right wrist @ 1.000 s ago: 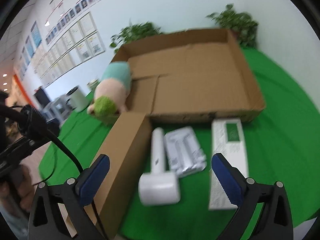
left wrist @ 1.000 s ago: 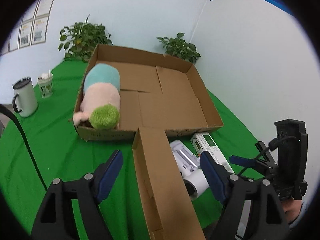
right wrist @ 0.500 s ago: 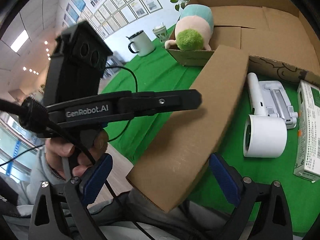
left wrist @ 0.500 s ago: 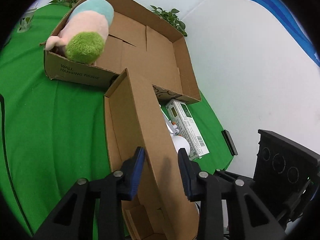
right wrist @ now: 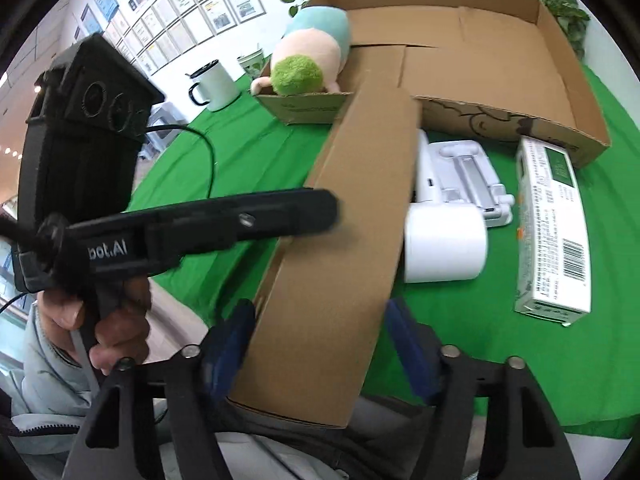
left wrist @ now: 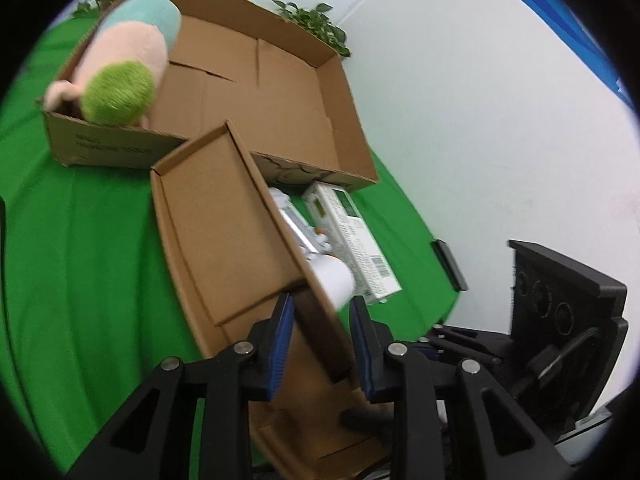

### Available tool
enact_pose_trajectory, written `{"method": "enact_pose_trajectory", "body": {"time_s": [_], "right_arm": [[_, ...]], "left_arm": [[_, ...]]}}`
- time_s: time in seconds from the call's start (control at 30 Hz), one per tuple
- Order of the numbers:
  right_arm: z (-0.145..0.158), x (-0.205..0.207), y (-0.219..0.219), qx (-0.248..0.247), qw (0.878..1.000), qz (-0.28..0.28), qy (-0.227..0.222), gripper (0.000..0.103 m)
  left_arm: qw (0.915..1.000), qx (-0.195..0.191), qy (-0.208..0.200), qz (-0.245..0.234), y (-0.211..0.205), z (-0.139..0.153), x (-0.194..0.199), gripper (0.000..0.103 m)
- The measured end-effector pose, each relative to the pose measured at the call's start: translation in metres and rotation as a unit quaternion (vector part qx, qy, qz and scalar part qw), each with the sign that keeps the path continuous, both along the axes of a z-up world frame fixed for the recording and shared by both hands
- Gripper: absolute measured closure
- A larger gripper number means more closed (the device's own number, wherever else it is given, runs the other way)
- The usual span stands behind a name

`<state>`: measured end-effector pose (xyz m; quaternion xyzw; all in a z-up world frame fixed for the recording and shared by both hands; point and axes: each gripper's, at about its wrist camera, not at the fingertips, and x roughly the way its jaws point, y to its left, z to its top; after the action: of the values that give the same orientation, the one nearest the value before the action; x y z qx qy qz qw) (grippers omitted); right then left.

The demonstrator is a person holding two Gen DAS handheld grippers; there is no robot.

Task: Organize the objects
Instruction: 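Grasp the long cardboard insert tray with the left gripper, then lift the cardboard tray with the left gripper and carry it into the box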

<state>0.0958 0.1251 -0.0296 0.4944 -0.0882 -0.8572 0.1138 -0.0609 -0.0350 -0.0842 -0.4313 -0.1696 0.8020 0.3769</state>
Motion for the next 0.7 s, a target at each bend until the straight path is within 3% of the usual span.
{"method": "enact_pose_trajectory", "body": {"time_s": [0.07, 0.1, 0.23, 0.4, 0.5, 0.57, 0.6, 0.7], "right_arm": [[0.003, 0.0, 0.003, 0.009, 1.0, -0.01, 0.01, 0.072], [0.002, -0.001, 0.007, 0.01, 1.0, -0.019, 0.009, 0.076], [-0.013, -0.009, 0.023, -0.037, 0.998, -0.04, -0.018, 0.079], [-0.024, -0.018, 0.006, -0.064, 0.997, -0.015, -0.03, 0.079], [-0.023, -0.019, -0.002, -0.068, 0.998, -0.006, -0.02, 0.072], [-0.018, -0.016, -0.001, -0.048, 0.999, -0.018, 0.001, 0.032], [-0.016, -0.015, 0.003, -0.045, 0.999, -0.028, 0.008, 0.026], [-0.015, -0.019, 0.007, -0.04, 0.998, -0.039, 0.009, 0.026]], "left_arm": [[0.9996, -0.016, 0.009, 0.022, -0.01, 0.003, 0.003, 0.076], [0.9992, -0.023, 0.01, 0.031, -0.014, 0.003, 0.004, 0.076], [0.9979, -0.039, 0.008, 0.051, -0.027, 0.001, 0.011, 0.076], [0.9959, -0.07, -0.001, 0.058, -0.031, -0.005, 0.018, 0.076], [0.9952, -0.076, 0.0, 0.063, -0.033, -0.005, 0.02, 0.076], [0.9949, -0.076, 0.0, 0.066, -0.033, -0.006, 0.019, 0.076], [0.9949, -0.076, 0.0, 0.066, -0.039, -0.005, 0.021, 0.076], [0.9942, -0.084, -0.002, 0.068, -0.034, -0.006, 0.018, 0.076]]}}
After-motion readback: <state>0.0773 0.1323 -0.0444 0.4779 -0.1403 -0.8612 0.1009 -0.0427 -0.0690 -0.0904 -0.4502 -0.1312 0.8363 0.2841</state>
